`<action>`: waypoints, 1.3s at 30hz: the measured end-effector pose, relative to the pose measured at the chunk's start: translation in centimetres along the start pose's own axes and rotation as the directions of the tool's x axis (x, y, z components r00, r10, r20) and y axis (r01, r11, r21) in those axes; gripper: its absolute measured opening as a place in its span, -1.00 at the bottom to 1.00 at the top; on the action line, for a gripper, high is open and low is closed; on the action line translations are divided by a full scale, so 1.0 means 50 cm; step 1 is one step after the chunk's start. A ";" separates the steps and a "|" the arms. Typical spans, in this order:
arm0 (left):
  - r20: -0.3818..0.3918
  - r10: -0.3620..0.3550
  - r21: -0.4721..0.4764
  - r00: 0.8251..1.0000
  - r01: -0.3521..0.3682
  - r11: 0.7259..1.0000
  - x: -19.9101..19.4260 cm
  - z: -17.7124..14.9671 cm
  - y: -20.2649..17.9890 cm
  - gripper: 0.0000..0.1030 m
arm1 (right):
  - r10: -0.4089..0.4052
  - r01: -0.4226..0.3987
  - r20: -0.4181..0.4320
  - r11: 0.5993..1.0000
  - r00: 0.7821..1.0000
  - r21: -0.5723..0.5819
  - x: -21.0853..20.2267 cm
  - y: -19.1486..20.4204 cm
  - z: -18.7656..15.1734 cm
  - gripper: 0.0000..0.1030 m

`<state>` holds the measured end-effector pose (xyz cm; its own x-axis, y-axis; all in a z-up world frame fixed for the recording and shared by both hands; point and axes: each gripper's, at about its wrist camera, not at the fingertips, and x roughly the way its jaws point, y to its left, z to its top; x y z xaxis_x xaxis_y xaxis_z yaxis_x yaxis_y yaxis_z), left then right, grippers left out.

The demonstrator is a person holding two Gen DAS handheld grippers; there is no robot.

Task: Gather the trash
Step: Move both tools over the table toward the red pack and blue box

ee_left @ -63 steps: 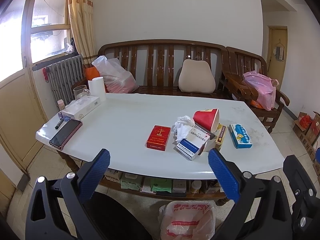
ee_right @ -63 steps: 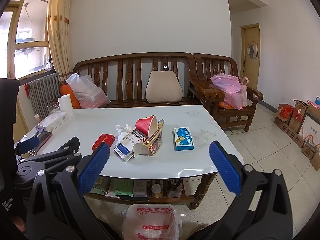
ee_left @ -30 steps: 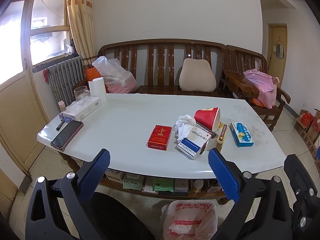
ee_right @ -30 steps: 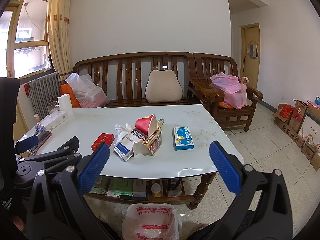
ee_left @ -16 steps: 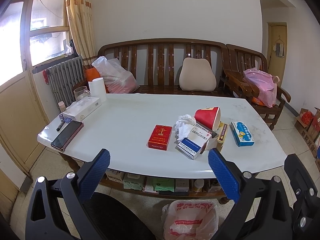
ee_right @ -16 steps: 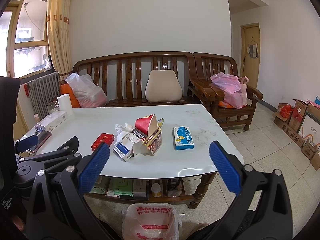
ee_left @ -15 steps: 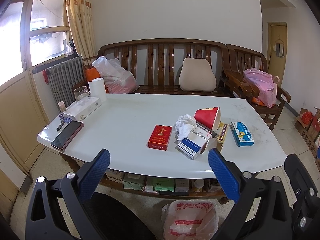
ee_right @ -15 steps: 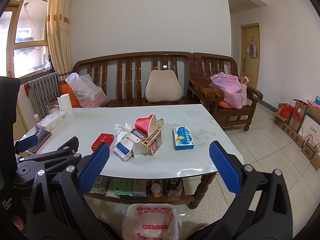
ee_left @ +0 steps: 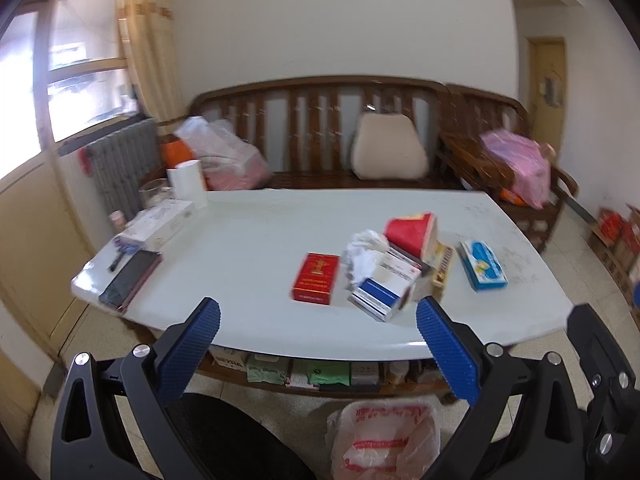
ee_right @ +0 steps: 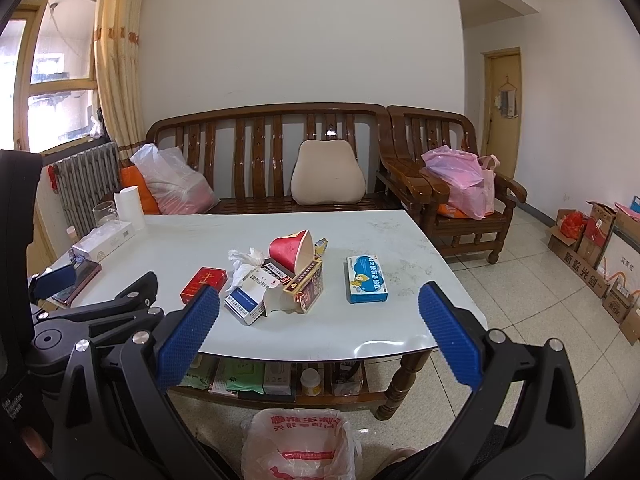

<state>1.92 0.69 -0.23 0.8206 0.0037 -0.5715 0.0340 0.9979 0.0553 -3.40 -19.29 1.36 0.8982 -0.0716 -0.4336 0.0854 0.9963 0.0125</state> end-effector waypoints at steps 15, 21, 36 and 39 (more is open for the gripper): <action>-0.226 -0.151 0.162 0.962 0.190 0.968 0.098 0.122 0.026 0.87 | -0.005 -0.009 -0.092 0.988 0.996 -0.152 0.087 -0.037 0.105 0.90; -0.334 -0.207 0.167 0.920 0.274 0.947 0.144 0.140 0.010 0.87 | 0.028 -0.057 -0.197 0.988 0.980 -0.145 0.151 -0.065 0.137 0.90; -0.501 -0.188 0.182 0.845 0.316 0.931 0.267 0.175 -0.006 0.87 | 0.038 -0.109 -0.365 0.979 0.930 -0.175 0.292 -0.107 0.190 0.90; -0.517 -0.167 0.198 0.839 0.307 0.931 0.290 0.176 -0.008 0.87 | 0.030 -0.111 -0.390 0.976 0.920 -0.186 0.317 -0.107 0.192 0.90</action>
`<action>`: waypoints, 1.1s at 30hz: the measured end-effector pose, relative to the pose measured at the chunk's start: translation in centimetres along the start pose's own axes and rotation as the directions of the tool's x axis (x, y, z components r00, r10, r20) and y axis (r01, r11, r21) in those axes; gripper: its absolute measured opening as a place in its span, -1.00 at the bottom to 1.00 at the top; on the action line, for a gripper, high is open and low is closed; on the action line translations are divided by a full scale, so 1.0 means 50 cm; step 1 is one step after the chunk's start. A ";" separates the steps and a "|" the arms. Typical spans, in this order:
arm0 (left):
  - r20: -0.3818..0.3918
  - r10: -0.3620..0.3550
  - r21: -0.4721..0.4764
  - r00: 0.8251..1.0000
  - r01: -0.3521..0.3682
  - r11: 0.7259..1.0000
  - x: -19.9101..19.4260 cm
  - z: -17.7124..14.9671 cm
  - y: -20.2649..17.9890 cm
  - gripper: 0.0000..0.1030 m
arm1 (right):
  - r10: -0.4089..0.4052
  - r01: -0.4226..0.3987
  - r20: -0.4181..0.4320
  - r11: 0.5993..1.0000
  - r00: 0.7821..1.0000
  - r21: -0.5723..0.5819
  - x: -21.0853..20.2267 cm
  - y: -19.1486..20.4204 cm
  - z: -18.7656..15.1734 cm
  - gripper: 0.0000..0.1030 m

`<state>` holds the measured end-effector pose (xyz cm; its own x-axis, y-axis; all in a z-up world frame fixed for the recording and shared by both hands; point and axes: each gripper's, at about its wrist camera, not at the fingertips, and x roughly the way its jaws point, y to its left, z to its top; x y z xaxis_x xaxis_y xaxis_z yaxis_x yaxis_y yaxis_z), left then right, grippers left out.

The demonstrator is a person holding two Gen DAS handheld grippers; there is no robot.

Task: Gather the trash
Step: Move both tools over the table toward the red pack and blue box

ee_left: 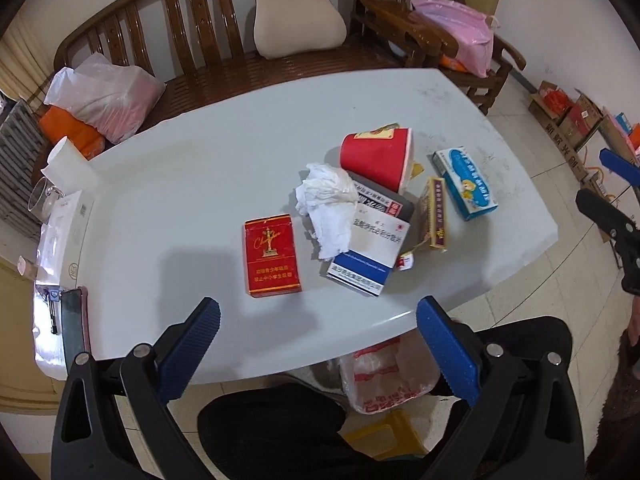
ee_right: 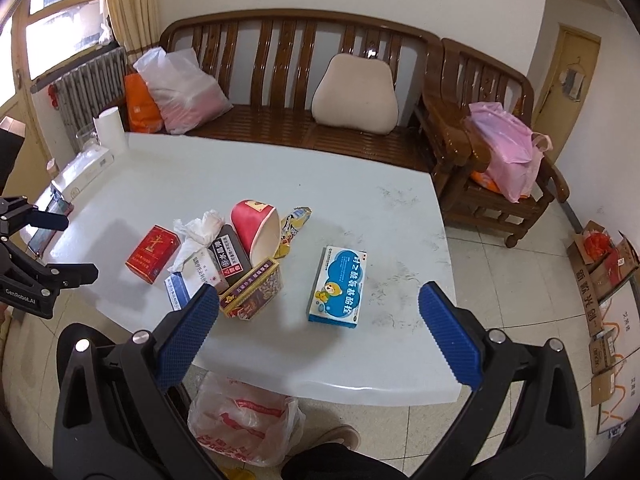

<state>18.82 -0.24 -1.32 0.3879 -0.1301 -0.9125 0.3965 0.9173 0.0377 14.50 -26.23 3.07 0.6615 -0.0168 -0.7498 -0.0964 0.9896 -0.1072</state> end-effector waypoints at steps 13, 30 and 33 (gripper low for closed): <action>-0.108 0.011 0.000 0.994 -0.011 1.000 0.126 0.041 0.043 0.87 | 0.038 -0.036 -0.134 0.999 0.990 0.023 0.121 -0.039 0.011 0.90; -0.233 -0.034 -0.069 0.972 0.019 0.997 0.282 0.058 0.115 0.87 | 0.094 -0.083 -0.313 0.995 0.945 0.051 0.320 -0.067 -0.005 0.90; -0.241 -0.035 -0.065 0.970 0.019 0.998 0.295 0.057 0.117 0.87 | 0.111 -0.093 -0.341 0.993 0.934 0.068 0.347 -0.076 -0.012 0.90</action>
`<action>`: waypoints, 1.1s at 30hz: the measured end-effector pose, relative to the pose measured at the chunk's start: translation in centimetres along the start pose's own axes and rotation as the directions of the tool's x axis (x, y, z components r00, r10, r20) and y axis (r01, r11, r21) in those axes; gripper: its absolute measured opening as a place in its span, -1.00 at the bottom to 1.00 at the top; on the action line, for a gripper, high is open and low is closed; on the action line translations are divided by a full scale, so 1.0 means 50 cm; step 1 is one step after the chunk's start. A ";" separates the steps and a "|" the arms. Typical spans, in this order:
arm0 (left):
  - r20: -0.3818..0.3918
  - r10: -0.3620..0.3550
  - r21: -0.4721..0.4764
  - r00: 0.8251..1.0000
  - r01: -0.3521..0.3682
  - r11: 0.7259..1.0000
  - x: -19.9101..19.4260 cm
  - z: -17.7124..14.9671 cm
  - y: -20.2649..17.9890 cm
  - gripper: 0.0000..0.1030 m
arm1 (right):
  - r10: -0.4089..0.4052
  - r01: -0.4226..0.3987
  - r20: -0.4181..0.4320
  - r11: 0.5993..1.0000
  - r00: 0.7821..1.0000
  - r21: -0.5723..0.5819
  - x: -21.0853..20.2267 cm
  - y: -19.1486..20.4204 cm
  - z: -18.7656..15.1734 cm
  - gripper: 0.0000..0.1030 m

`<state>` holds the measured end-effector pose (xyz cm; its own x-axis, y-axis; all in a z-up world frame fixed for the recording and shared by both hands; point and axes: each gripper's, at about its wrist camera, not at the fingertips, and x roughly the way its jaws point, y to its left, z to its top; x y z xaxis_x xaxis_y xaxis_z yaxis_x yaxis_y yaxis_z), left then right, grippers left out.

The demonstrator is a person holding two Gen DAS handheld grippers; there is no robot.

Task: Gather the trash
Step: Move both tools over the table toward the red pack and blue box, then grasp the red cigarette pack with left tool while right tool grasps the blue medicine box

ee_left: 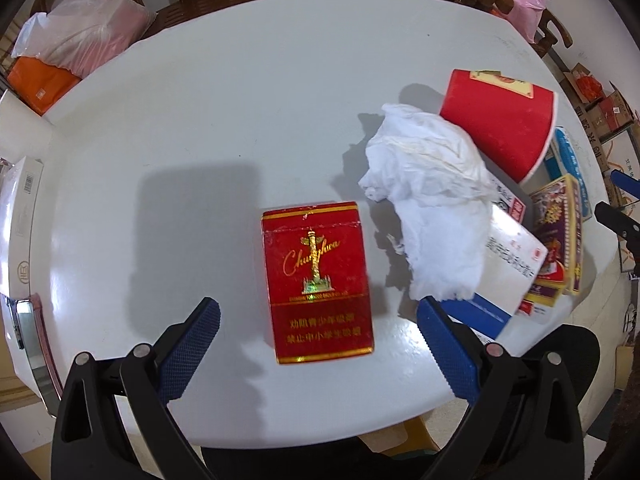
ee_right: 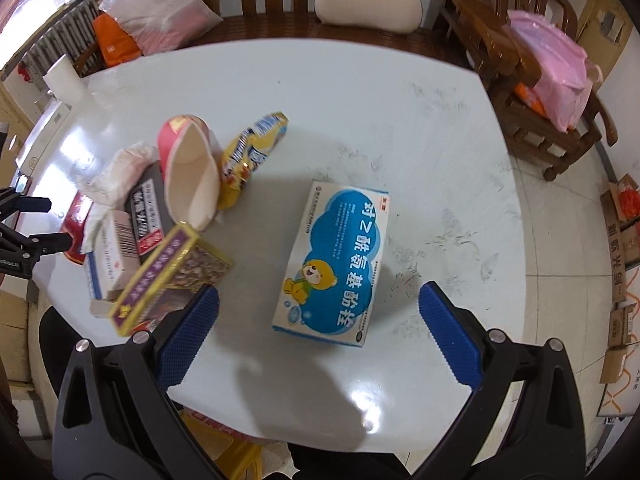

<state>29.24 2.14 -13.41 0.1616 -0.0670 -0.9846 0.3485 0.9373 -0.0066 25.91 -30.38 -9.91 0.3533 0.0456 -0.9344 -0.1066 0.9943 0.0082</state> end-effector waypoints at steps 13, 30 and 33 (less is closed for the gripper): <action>-0.036 -0.011 -0.007 0.999 0.011 1.000 0.049 0.018 0.008 0.87 | 0.020 -0.020 -0.058 1.000 0.998 0.011 0.062 -0.011 0.007 0.90; -0.040 -0.006 0.001 0.999 0.006 1.000 0.079 0.016 0.010 0.87 | 0.036 -0.035 -0.089 0.999 0.995 0.017 0.106 -0.025 0.014 0.79; -0.039 -0.003 0.007 0.999 0.004 1.000 0.086 0.034 0.021 0.86 | 0.020 -0.020 -0.088 1.000 0.996 0.006 0.105 -0.016 0.010 0.77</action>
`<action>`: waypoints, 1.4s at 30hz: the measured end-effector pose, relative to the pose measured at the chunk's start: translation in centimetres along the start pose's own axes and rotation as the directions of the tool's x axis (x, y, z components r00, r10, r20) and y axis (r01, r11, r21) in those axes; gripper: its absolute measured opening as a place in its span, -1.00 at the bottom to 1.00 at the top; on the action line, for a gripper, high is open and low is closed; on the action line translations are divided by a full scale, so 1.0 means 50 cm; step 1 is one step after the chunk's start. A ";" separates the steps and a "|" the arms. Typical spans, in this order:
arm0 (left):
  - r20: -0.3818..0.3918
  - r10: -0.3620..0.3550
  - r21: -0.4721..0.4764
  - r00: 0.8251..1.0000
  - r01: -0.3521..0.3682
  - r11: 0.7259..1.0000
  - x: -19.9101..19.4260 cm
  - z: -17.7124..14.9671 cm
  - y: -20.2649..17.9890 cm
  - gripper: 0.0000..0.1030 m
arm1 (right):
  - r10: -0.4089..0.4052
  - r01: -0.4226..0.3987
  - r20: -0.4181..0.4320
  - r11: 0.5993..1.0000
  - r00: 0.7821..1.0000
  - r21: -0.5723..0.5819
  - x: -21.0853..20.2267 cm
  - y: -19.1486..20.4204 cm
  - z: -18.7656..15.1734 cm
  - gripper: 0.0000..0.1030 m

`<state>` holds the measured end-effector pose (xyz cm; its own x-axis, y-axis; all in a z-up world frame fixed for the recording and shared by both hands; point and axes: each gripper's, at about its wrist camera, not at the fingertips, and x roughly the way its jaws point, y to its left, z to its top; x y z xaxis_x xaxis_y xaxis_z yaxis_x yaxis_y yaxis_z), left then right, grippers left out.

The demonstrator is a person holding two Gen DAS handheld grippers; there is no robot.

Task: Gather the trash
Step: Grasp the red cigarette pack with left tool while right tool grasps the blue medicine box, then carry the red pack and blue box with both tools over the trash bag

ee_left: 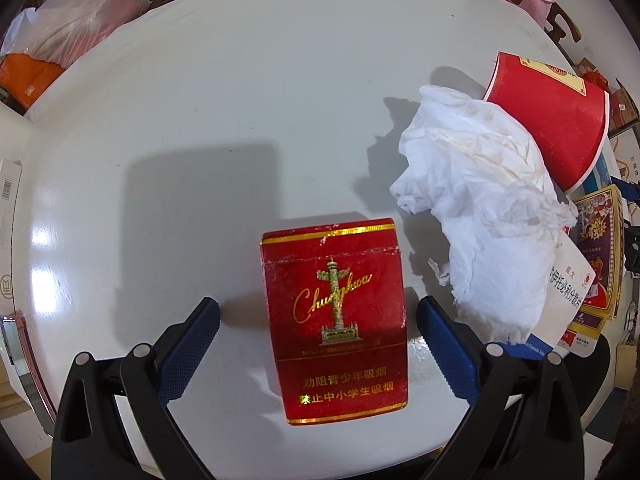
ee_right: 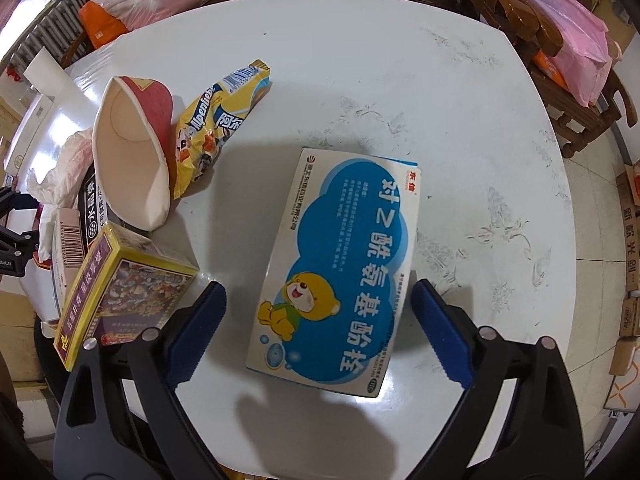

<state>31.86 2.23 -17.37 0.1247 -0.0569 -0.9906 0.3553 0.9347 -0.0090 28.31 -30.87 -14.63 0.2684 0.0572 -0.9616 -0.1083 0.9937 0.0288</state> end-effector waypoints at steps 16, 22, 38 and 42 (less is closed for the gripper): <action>0.009 0.003 -0.056 1.000 -0.003 0.998 -0.028 0.026 0.004 0.06 | -0.034 0.034 0.003 0.999 0.999 -0.006 -0.013 0.011 -0.002 0.24; 0.018 0.008 -0.080 1.000 -0.007 0.997 -0.034 0.024 0.016 0.06 | -0.041 0.041 0.012 0.999 0.999 0.016 -0.022 0.008 -0.002 0.23; 0.154 0.015 -0.023 0.988 -0.012 1.000 -0.200 -0.080 -0.028 0.06 | -0.106 0.123 0.199 0.989 0.974 -0.076 -0.194 0.086 -0.057 0.22; 0.178 -0.006 0.008 0.984 0.004 1.000 -0.228 -0.128 -0.065 0.06 | -0.080 0.108 0.221 0.987 0.972 -0.119 -0.232 0.126 -0.083 0.22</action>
<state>23.36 2.10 -6.92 0.2855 -0.1239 -0.9503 0.3636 0.9315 -0.0122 20.55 -25.67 -4.42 0.4813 -0.0025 -0.8765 -0.1915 0.9755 -0.1080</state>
